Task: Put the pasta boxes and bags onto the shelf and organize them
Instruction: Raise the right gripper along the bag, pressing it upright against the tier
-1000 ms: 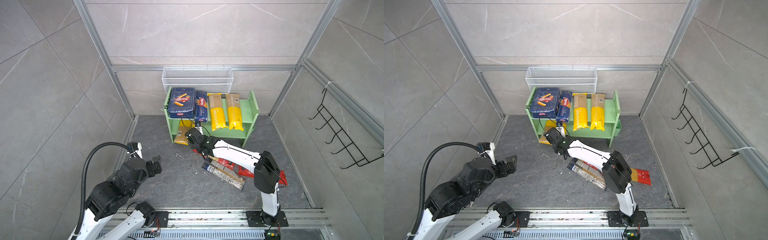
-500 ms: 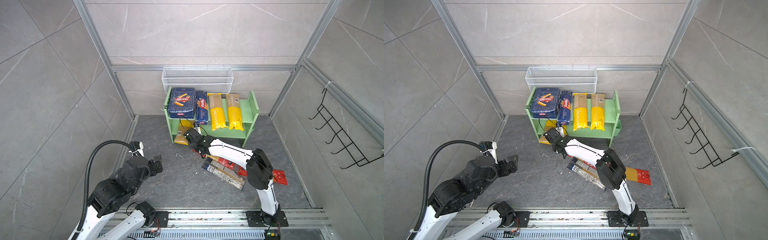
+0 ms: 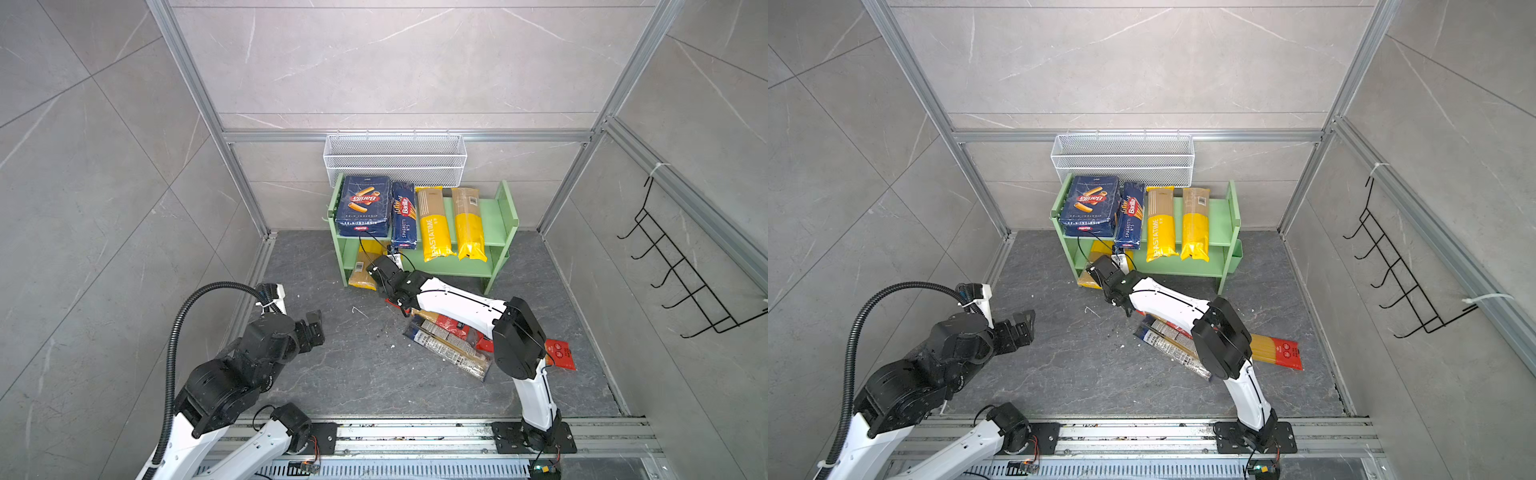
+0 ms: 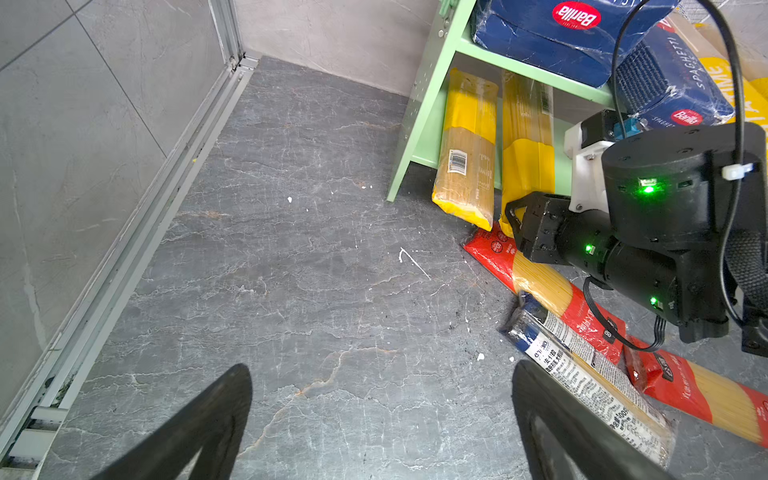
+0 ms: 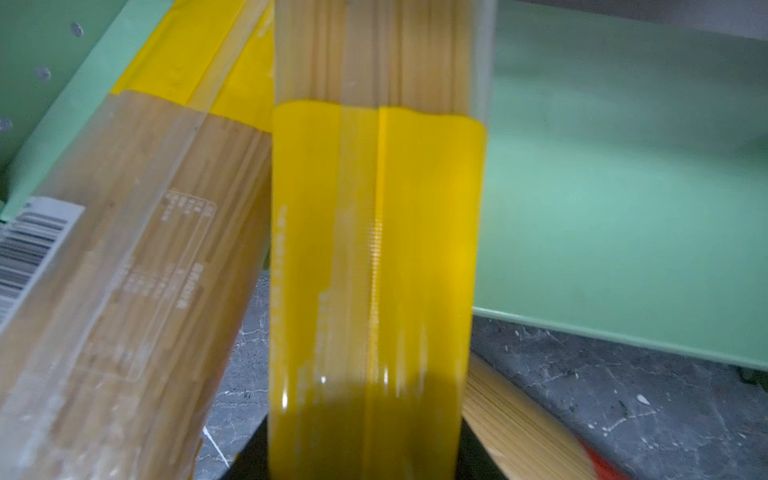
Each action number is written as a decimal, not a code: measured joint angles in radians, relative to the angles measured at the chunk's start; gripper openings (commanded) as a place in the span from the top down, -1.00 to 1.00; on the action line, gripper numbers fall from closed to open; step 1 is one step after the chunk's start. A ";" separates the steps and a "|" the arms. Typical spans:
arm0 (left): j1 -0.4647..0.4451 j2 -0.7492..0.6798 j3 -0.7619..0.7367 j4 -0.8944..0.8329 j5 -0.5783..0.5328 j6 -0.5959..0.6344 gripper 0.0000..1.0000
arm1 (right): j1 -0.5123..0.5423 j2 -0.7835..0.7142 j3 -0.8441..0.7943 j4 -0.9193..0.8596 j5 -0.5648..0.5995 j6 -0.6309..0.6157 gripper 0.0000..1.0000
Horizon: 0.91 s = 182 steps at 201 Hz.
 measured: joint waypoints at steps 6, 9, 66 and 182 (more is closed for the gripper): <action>0.000 0.000 0.000 0.000 -0.002 0.000 -0.98 | 0.000 0.000 0.000 0.000 0.000 0.001 0.01; 0.000 0.000 0.000 0.000 -0.003 0.000 -0.97 | 0.000 0.000 0.000 0.000 0.000 0.002 0.00; 0.000 -0.016 0.000 -0.001 -0.005 0.000 -0.97 | 0.000 0.000 0.000 0.005 0.005 0.017 -0.12; 0.000 -0.025 0.000 -0.003 -0.005 0.003 -0.97 | -0.010 -0.068 -0.080 0.073 0.031 0.043 -0.35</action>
